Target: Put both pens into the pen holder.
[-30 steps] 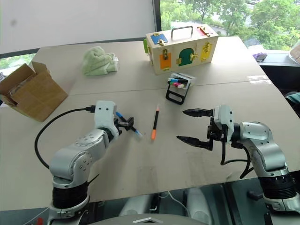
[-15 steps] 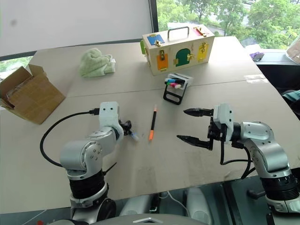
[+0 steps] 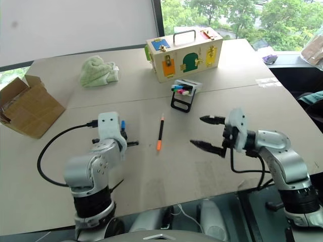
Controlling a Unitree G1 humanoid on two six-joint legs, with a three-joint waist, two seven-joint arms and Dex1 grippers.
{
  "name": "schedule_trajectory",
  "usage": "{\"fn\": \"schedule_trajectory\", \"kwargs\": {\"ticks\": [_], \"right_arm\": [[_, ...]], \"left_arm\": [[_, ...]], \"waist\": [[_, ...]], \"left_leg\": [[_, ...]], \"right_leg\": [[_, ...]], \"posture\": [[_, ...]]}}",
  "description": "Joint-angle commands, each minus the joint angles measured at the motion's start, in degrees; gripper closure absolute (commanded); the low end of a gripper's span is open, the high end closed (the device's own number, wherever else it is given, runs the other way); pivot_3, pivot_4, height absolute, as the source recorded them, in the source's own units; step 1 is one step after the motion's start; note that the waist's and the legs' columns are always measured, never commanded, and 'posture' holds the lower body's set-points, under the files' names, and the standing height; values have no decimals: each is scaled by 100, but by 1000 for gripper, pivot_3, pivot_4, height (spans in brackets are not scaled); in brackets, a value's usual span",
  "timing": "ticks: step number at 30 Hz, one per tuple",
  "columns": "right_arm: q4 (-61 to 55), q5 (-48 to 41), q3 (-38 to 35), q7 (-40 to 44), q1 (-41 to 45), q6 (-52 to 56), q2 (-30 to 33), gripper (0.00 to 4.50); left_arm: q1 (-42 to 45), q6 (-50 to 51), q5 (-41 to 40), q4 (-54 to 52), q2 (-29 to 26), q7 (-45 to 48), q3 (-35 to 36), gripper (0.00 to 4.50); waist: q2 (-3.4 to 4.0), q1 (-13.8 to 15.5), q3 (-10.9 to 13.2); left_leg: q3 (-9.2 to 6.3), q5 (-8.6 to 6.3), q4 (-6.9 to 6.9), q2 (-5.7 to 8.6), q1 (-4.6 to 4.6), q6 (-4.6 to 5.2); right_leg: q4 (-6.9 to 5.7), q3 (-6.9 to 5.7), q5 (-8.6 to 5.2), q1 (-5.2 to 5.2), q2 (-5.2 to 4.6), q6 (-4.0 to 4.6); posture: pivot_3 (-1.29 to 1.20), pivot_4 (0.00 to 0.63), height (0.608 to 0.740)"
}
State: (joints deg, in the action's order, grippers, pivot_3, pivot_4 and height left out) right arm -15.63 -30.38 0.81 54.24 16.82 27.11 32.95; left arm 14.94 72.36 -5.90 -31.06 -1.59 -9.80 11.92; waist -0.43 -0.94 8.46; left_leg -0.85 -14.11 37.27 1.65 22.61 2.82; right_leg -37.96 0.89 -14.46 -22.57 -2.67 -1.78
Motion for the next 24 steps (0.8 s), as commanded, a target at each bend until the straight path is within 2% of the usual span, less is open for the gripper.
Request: {"fn": "schedule_trajectory", "kwargs": {"ticks": [1, 7, 9, 13, 17, 20, 21, 23, 24], "right_arm": [[-169, -709, -180, -717, 558, 1107, -322, 0], [253, -1514, -496, -2014, 1756, 2961, -1054, 0], [244, -1925, -571, -2178, 1964, 3405, -1297, 0], [348, -2462, -684, -2571, 2263, 4099, -1702, 0], [532, -2631, -765, -2915, 2495, 4320, -1981, 0], [620, -2766, -985, -3088, 2646, 4248, -2160, 777], [586, -2806, -999, -3054, 2651, 4249, -2138, 1336], [526, -2871, -1000, -3027, 2631, 4272, -2106, 1532], [486, -2899, -985, -3003, 2607, 4285, -2093, 2041]], "left_arm": [[-237, -1710, -534, -12, -235, 1171, 26, 4406], [-472, -2849, -1870, -155, -807, 3449, -304, 4406], [-339, -2880, -2301, -14, -775, 3695, -261, 4406], [-229, -2874, -2785, 43, -838, 4056, -497, 4406], [-195, -2947, -2958, 83, -935, 4235, -718, 4406], [-207, -2956, -3078, 135, -923, 4158, -721, 4500], [-238, -2959, -3098, 122, -906, 4124, -731, 4500], [-291, -2989, -3129, 111, -896, 4057, -749, 4500], [-305, -3004, -3139, 118, -880, 4002, -746, 4500]], "waist": [[-19, 55, 13], [-34, 139, 30], [-35, 172, 30], [-36, 162, 26], [-36, 152, 26], [-35, 153, 27], [-35, 154, 27], [-35, 149, 27], [-35, 145, 27]], "left_leg": [[-5, 3, 0, -2, 6, -5], [-14, 6, 7, -1, 42, -8], [-14, -1, 6, 0, 47, 4], [-15, 13, 14, 5, 148, -13], [-11, 13, 13, 6, 148, -12], [-11, 11, 13, 6, 145, -9], [-14, 4, 14, 6, 140, 5], [-13, 0, 16, 6, 137, 13], [-13, -1, 17, 6, 135, 14]], "right_leg": [[0, -6, 3, -4, 0, 6], [25, -21, 11, -18, -14, 29], [33, -23, 13, -20, -17, 26], [21, -28, 16, -119, -15, 21], [29, -26, 15, -117, -12, 20], [25, -27, 15, -115, -10, 20], [18, -32, 15, -110, -9, 20], [13, -31, 15, -108, -8, 20], [11, -31, 15, -107, -7, 20]], "posture": [[0, 150, 740], [0, 150, 740], [0, 150, 740], [0, 150, 740], [0, 150, 740], [0, 150, 740], [0, 150, 740], [0, 150, 740], [0, 150, 740]]}}
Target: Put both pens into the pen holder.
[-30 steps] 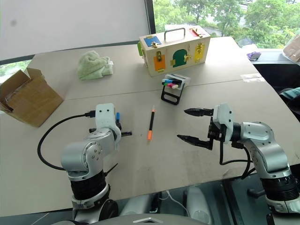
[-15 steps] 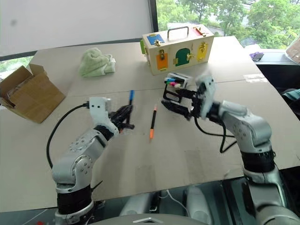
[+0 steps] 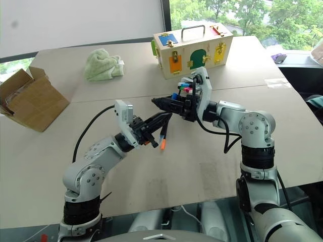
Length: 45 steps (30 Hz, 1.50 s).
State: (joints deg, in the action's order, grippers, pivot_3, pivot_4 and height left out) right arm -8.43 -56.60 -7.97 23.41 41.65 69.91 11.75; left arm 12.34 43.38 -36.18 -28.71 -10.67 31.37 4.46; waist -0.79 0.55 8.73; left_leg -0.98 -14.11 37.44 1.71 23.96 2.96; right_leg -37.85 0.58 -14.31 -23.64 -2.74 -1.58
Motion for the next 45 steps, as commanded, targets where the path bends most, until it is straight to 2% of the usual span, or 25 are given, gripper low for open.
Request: {"fn": "schedule_trajectory", "kwargs": {"ticks": [1, 3, 4, 5, 6, 7, 8, 11, 16, 21, 24, 32, 36, 45], "right_arm": [[-250, -302, -102, 83, 114, 14, 30, 2314], [-315, -323, -53, 149, 96, -10, 49, 3042], [-356, -362, -42, 160, 88, -4, 45, 3402], [-388, -399, -37, 130, 83, 6, 30, 4050], [-408, -389, -21, 86, 84, -13, 26, 4373], [-416, -379, -10, 48, 85, -28, 26, 4487], [-446, -336, 8, 42, 87, -98, 37, 4487], [-488, -185, -1, 27, 157, -327, 106, 4487], [-824, 807, 304, 628, 371, -1726, 580, 4487], [-844, 2478, 948, 1545, 741, -4093, 1043, 4487], [-513, 3294, 1263, 1723, 907, -5135, 1143, 4487], [1012, 5141, 2080, 1972, 687, -7797, 1193, 4487], [1632, 5545, 2224, 2085, 620, -8553, 1232, 4487], [2474, 5908, 2207, 1981, 647, -9182, 1124, 4487]], "left_arm": [[-48, -120, -128, -109, 34, -161, -2, 4500], [-58, -132, -169, -110, 24, -235, -10, 3586], [-75, -113, -212, -129, 4, -243, -24, 3333], [-94, -138, -194, -150, -32, -255, -59, 2705], [-97, -181, -121, -133, -43, -327, -78, 2400], [-95, -221, -67, -116, -53, -386, -94, 2044], [-97, -228, -78, -108, -60, -420, -84, 1444], [-106, -241, -107, -121, -146, -495, -21, 54], [-140, -179, -423, -448, -418, -594, 331, 54], [-212, 129, -983, -861, -1014, -528, 673, 54], [-149, 222, -1014, -911, -1401, -544, 733, 54], [270, 86, -690, -872, -1794, -773, 634, 54], [240, 143, -669, -974, -1934, -789, 680, 54], [56, 202, -732, -1141, -2032, -900, 643, 54]], "waist": [[0, -10, 0], [0, -22, 0], [0, -36, 0], [0, -55, 0], [0, -77, 0], [0, -104, 0], [0, -114, 0], [0, -125, 0], [1, -128, 4], [4, -146, 9], [1, -139, 10], [-1, -126, 11], [-4, -128, 14], [-5, -128, 16]], "left_leg": [[1, 0, 0, 0, -2, 0], [1, 0, 0, 0, -2, 0], [1, 0, 0, 0, -4, 0], [0, 0, 0, -1, -4, 0], [1, 0, 0, -1, -4, 0], [0, 0, 0, -1, -4, 0], [1, 0, 0, -1, -4, 0], [1, 0, 1, -1, -7, 1], [2, 0, 1, 0, -9, 0], [3, 13, 0, -4, -12, -23], [4, 14, 1, -4, -18, -25], [4, 22, 2, -2, -21, -38], [5, 22, 1, -2, -19, -39], [4, 23, 0, -4, -20, -41]], "right_leg": [[-1, 1, 0, 1, 0, 0], [-2, 1, 0, 1, 3, 0], [-3, 2, 0, 1, 4, 0], [-4, 2, 0, 1, 6, 0], [-4, 3, 0, 1, 6, 0], [-4, 2, 0, 1, 6, 0], [-5, 3, 0, 2, 6, 0], [-5, 3, 0, 5, 6, -1], [-6, 3, 0, 5, 7, -1], [-5, 9, -1, 3, 15, -2], [-5, 9, -1, 6, 15, -3], [-10, 11, 0, 6, 14, -2], [-7, 13, 0, 6, 13, -2], [-8, 14, 0, 6, 12, -2]], "posture": [[0, 150, 740], [0, 150, 740], [0, 150, 740], [0, 150, 740], [0, 150, 740], [0, 150, 740], [0, 150, 740], [0, 150, 740], [0, 150, 740], [0, 150, 740], [0, 150, 740], [0, 150, 740], [0, 150, 740], [0, 150, 740]]}}
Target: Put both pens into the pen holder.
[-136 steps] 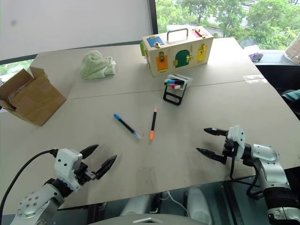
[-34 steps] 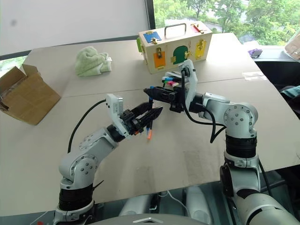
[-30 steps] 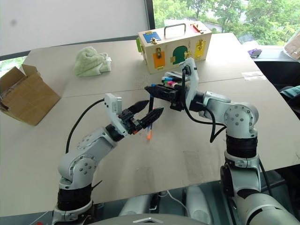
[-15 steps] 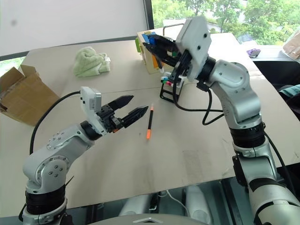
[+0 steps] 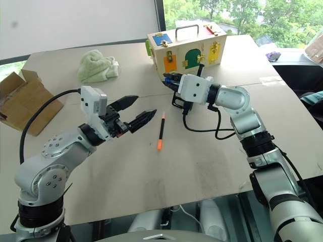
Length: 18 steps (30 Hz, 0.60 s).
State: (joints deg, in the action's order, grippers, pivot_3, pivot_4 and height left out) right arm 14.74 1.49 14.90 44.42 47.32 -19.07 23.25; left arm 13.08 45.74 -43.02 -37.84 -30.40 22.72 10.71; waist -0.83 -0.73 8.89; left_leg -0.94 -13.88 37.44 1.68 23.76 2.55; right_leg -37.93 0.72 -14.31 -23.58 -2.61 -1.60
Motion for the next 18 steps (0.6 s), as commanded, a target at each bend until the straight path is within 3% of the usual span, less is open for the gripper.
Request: {"fn": "schedule_trajectory", "kwargs": {"ticks": [1, 2, 5, 9, 13, 18], "right_arm": [[272, 179, -78, -162, 107, -379, -33, 3987], [383, 232, -72, -173, 135, -445, -38, 3372], [660, 345, -108, -279, 213, -652, -71, 2188], [589, 212, -290, -313, 190, -536, -26, 162], [-158, -333, -501, -75, -58, 210, 40, 162], [-2076, -2336, -1178, -132, -484, 3060, 49, 162]], "left_arm": [[-24, -38, -41, -218, -63, -39, 13, 15], [-27, -40, -38, -209, -69, -30, 2, 0], [-34, -33, 8, -169, -60, -49, -58, 0], [-113, 33, 407, -8, 190, -448, -513, 0], [26, 232, 765, 277, 590, -927, -1032, 0], [232, 764, 1335, 626, 791, -1411, -1636, 0]], "waist": [[0, 0, 0], [0, 0, 0], [0, -2, 0], [-1, -1, 0], [-2, 26, 1], [-3, 23, 2]], "left_leg": [[0, 0, 0, 0, -1, 0], [0, 0, 0, 0, -1, 0], [0, 1, 0, 0, -1, -1], [0, 1, 0, 1, -1, -1], [-1, 1, 0, 1, 1, -1], [-9, 0, 0, 0, 4, 0]], "right_leg": [[-1, 0, 0, 0, 0, 0], [-1, 0, 0, 0, 0, 0], [-1, 0, 0, 0, 0, 0], [-1, 1, 0, 0, 0, 0], [-2, 0, 0, 0, -1, 0], [-6, -3, 0, 0, -2, 0]], "posture": [[0, 150, 740], [0, 150, 740], [0, 150, 740], [0, 150, 740], [0, 150, 740], [0, 150, 740]]}}
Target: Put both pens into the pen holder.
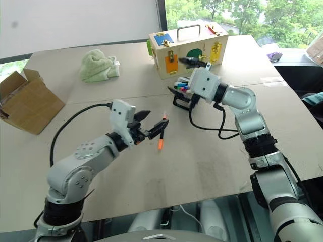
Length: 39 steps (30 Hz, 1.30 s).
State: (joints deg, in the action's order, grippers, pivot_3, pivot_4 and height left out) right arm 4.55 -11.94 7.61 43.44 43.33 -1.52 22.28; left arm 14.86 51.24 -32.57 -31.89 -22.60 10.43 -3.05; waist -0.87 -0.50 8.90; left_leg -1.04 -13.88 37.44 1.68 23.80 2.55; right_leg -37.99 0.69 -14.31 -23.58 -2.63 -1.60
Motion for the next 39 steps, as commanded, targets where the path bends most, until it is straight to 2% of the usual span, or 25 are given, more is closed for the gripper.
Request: {"fn": "schedule_trajectory", "kwargs": {"ticks": [1, 7, 11, 12, 14, 18, 21, 22, 24, 27, 30, 35, 39], "right_arm": [[-1288, -1096, -503, -52, -167, 1588, 234, 162], [-2424, -1663, -776, -301, -940, 3001, 662, 162], [-2879, -2259, -855, -179, -1525, 3982, 1008, 162], [-2948, -2400, -851, -127, -1697, 4234, 1135, 97], [-3056, -2612, -823, 36, -2067, 4623, 1416, 97], [-3030, -2685, -816, 229, -2457, 4724, 1667, 97], [-2713, -2659, -818, 50, -2402, 4904, 1578, 97], [-2667, -2709, -824, -7, -2376, 4999, 1533, 97], [-2489, -3028, -957, -287, -2230, 5200, 1096, 97], [-2314, -3575, -1188, -628, -2044, 5609, 481, 97], [-2114, -4196, -1412, -966, -1835, 6126, -8, 97], [-1910, -4607, -1484, -1210, -1555, 6510, -270, 97], [-1549, -4374, -1344, -1532, -1205, 6420, -546, 97]], "left_arm": [[69, 273, 352, 51, 6, -179, -346, 0], [247, 1191, 579, 440, 203, -406, -686, 0], [193, 1676, 582, 483, 419, -453, -753, 0], [184, 1763, 617, 509, 442, -460, -798, 533], [170, 1913, 660, 544, 498, -474, -790, 1227], [172, 1982, 695, 584, 574, -414, -595, 3234], [75, 1797, 654, 498, 581, -241, -419, 4324], [38, 1735, 646, 482, 597, -201, -362, 4441], [-261, 1316, 360, 427, 891, 11, 48, 4441], [-712, 803, 127, 251, 937, 441, 342, 4441], [-947, 374, -475, -104, 1140, 870, 730, 4441], [-1141, 244, -1420, -475, 1248, 1300, 1014, 4441], [-1248, 86, -1617, -605, 1043, 1529, 890, 4441]], "waist": [[0, 0, 0], [-1, 21, 0], [0, 23, -2], [0, 25, -3], [0, 49, -8], [2, 88, -9], [1, 88, -10], [1, 89, -10], [1, 77, -10], [1, 46, -10], [0, 80, -9], [-2, 129, -8], [-1, 94, -8]], "left_leg": [[0, 0, 0, 0, 1, 0], [-2, -5, 0, 3, 0, 9], [-1, -13, 1, 2, -1, 23], [-1, -13, 1, 2, -2, 23], [-1, -14, 2, 3, -4, 25], [-1, -16, 6, 3, -8, 29], [0, -16, 8, 2, -12, 28], [-2, -15, 8, 1, -13, 28], [-2, -15, 8, 0, -13, 27], [2, -1, 8, -2, -9, 4], [0, -1, 7, -1, -3, 3], [-1, -15, 14, 2, -1, 26], [0, -14, 14, 2, -5, 26]], "right_leg": [[0, 0, 0, 0, 0, 0], [0, -3, 0, 1, -5, 0], [0, -3, 0, 2, -4, 0], [0, -3, 0, 3, -4, 0], [1, -3, 0, 8, -5, 0], [4, -6, -1, 14, -6, -1], [0, -5, 0, 15, -1, 0], [-1, -6, -1, 15, 0, 0], [-1, -6, 0, 15, 0, 0], [1, 0, -1, 13, 1, 0], [5, -4, -1, 12, -3, 0], [4, -11, 0, 13, -10, 0], [0, -8, 0, 12, -4, 1]], "posture": [[0, 150, 740], [0, 150, 740], [0, 150, 740], [0, 150, 740], [0, 150, 740], [0, 150, 740], [0, 150, 740], [0, 150, 740], [0, 150, 740], [0, 150, 740], [0, 150, 740], [0, 150, 740], [0, 150, 740]]}}
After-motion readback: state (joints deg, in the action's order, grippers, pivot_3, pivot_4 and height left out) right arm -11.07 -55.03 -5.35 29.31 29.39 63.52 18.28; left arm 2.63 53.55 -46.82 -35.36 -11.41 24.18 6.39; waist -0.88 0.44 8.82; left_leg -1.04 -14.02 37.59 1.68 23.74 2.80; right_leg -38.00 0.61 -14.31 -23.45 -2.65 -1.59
